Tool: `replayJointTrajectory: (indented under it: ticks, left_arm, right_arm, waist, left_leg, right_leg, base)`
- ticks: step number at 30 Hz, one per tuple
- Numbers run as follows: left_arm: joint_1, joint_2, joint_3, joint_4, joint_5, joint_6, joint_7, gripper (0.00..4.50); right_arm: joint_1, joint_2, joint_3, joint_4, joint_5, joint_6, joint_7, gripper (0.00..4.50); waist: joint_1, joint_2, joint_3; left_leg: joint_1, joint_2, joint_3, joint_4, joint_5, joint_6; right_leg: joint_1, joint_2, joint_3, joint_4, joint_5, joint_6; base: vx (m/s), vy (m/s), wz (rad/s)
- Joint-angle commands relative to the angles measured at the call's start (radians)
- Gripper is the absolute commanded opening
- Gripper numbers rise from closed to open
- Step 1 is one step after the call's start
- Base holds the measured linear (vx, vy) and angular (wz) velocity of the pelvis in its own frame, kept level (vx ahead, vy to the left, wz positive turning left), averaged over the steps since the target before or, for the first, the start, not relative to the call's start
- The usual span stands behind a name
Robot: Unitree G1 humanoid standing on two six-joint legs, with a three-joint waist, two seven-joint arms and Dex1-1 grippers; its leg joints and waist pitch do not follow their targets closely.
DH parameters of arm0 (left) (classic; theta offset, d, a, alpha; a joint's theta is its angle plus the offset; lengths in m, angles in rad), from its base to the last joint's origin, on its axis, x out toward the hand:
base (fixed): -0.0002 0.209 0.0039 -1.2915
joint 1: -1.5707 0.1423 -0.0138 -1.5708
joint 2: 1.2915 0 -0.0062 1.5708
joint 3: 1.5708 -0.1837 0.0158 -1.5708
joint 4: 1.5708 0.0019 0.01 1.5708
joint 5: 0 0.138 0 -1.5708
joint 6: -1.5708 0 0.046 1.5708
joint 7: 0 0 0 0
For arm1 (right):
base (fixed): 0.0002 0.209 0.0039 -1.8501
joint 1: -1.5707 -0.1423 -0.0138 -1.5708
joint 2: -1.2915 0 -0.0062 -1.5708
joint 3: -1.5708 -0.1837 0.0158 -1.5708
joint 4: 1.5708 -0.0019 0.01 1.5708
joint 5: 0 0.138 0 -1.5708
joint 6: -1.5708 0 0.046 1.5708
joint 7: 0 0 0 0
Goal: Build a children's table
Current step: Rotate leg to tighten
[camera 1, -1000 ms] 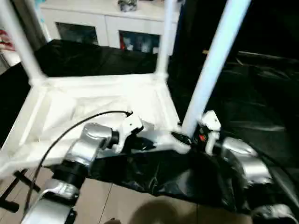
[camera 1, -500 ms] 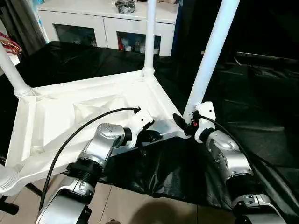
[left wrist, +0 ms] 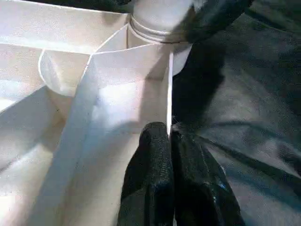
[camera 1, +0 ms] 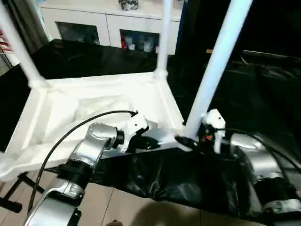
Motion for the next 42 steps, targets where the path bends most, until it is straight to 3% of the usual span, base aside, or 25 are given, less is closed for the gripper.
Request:
replayJointTrajectory:
  ticks: [1, 8, 14, 16, 18, 22, 26, 27, 29, 30, 34, 36, 40, 42]
  left_arm:
    - [-0.018, -0.007, -0.002, -0.020, -0.048, -0.032, -0.037, 0.00]
    - [-0.018, 0.019, 0.006, -0.020, -0.062, -0.033, -0.069, 0.00]
    - [-0.006, 0.045, 0.013, -0.033, -0.074, -0.027, -0.101, 0.00]
    - [0.001, 0.049, 0.013, -0.038, -0.074, -0.025, -0.101, 0.00]
    - [0.005, 0.048, 0.014, -0.043, -0.075, -0.021, -0.099, 0.00]
    - [0.013, 0.033, 0.015, -0.048, -0.070, -0.010, -0.072, 0.00]
    - [0.006, -0.001, 0.027, -0.033, -0.063, -0.008, 0.002, 0.00]
    - [0.001, -0.025, 0.030, -0.026, -0.056, -0.006, 0.050, 0.00]
    - [-0.006, -0.049, 0.033, -0.019, -0.046, -0.001, 0.099, 0.00]
    - [-0.011, -0.067, 0.033, -0.015, -0.039, 0.002, 0.132, 0.00]
    - [-0.026, -0.127, 0.039, -0.008, -0.013, 0.027, 0.254, 0.00]
    - [-0.031, -0.153, 0.043, -0.004, -0.008, 0.037, 0.297, 0.00]
    - [-0.028, -0.192, 0.029, 0.001, 0.015, 0.033, 0.359, 0.00]
    - [-0.022, -0.186, 0.017, -0.004, 0.023, 0.025, 0.347, 0.00]
  right_arm:
    - [0.016, -0.015, 0.082, -0.016, 0.010, 0.021, 0.131, 3.20]
    - [0.012, -0.041, 0.094, -0.021, 0.022, 0.032, 0.186, 2.88]
    - [0.011, -0.034, 0.112, -0.026, 0.032, 0.043, 0.219, 2.38]
    - [0.019, -0.031, 0.116, -0.035, 0.035, 0.046, 0.220, 2.17]
    - [0.024, -0.030, 0.119, -0.038, 0.036, 0.047, 0.220, 2.08]
    - [0.046, -0.016, 0.118, -0.050, 0.044, 0.054, 0.200, 2.03]
    - [0.071, 0.019, 0.102, -0.061, 0.051, 0.068, 0.133, 2.02]
    - [0.082, 0.053, 0.084, -0.057, 0.051, 0.068, 0.068, 2.01]
    - [0.087, 0.086, 0.066, -0.046, 0.045, 0.084, -0.006, 2.00]
    - [0.089, 0.114, 0.053, -0.032, 0.036, 0.078, -0.068, 1.99]
    - [0.075, 0.209, 0.016, 0.027, 0.013, 0.104, -0.262, 1.98]
    - [0.057, 0.255, 0.010, 0.065, -0.016, 0.114, -0.370, 1.96]
    - [0.011, 0.352, 0.000, 0.131, -0.039, 0.124, -0.525, 1.95]
    - [0.003, 0.375, -0.009, 0.135, -0.032, 0.121, -0.535, 1.95]
  waist:
    - [0.003, -0.013, -0.051]
    - [0.006, -0.017, -0.049]
    - [0.010, -0.022, -0.053]
    - [0.013, -0.018, -0.052]
    - [0.013, -0.020, -0.053]
    - [0.014, -0.007, -0.053]
    - [0.015, -0.008, -0.054]
    - [0.013, -0.003, -0.051]
    - [0.009, -0.006, -0.048]
    - [0.006, -0.009, -0.048]
    - [-0.005, -0.007, -0.041]
    - [-0.020, -0.006, -0.038]
    - [-0.028, -0.012, -0.036]
    - [-0.032, -0.008, -0.039]
  left_leg:
    - [0.003, 0.074, -0.028, -0.060, -0.129, 0.106]
    - [0.001, 0.075, -0.031, -0.061, -0.135, 0.096]
    - [-0.002, 0.074, -0.030, -0.058, -0.104, 0.103]
    - [-0.002, 0.073, -0.030, -0.058, -0.100, 0.103]
    - [-0.003, 0.073, -0.030, -0.058, -0.101, 0.100]
    - [-0.002, 0.075, -0.031, -0.058, -0.106, 0.095]
    - [0.000, 0.074, -0.031, -0.059, -0.119, 0.088]
    - [0.001, 0.075, -0.032, -0.061, -0.135, 0.080]
    - [0.006, 0.072, -0.034, -0.064, -0.166, 0.062]
    - [0.003, 0.070, -0.036, -0.065, -0.169, 0.055]
    - [0.012, 0.069, -0.038, -0.070, -0.217, 0.040]
    - [0.013, 0.067, -0.043, -0.075, -0.242, 0.023]
    - [0.016, 0.063, -0.045, -0.075, -0.264, 0.029]
    - [0.014, 0.064, -0.047, -0.077, -0.266, 0.029]
  right_leg:
    - [0.045, -0.108, 0.069, -0.083, -0.232, -0.175]
    - [0.043, -0.109, 0.067, -0.084, -0.265, -0.163]
    - [0.044, -0.109, 0.067, -0.076, -0.224, -0.168]
    - [0.044, -0.110, 0.067, -0.075, -0.214, -0.170]
    - [0.045, -0.108, 0.067, -0.074, -0.212, -0.167]
    - [0.044, -0.109, 0.068, -0.073, -0.195, -0.175]
    - [0.046, -0.108, 0.068, -0.077, -0.197, -0.175]
    - [0.043, -0.108, 0.068, -0.082, -0.222, -0.170]
    - [0.042, -0.112, 0.067, -0.091, -0.300, -0.156]
    - [0.044, -0.113, 0.066, -0.095, -0.339, -0.143]
    - [0.037, -0.113, 0.068, -0.107, -0.432, -0.117]
    - [0.036, -0.113, 0.065, -0.112, -0.482, -0.104]
    - [0.032, -0.116, 0.066, -0.124, -0.555, -0.071]
    - [0.034, -0.117, 0.066, -0.124, -0.552, -0.068]
  base:
    - [0.000, 0.000, 0.00]
    - [0.000, 0.000, 0.00]
    - [0.000, 0.000, 0.00]
    - [0.000, 0.000, 0.00]
    - [0.000, 0.000, 0.00]
    - [0.000, 0.000, 0.00]
    - [0.000, 0.000, 0.00]
    - [0.000, 0.000, 0.00]
    - [0.000, 0.000, 0.00]
    - [0.000, 0.000, 0.00]
    - [0.000, 0.000, 0.00]
    - [0.000, 0.000, 0.00]
    - [0.000, 0.000, 0.00]
    - [0.000, 0.000, 0.00]
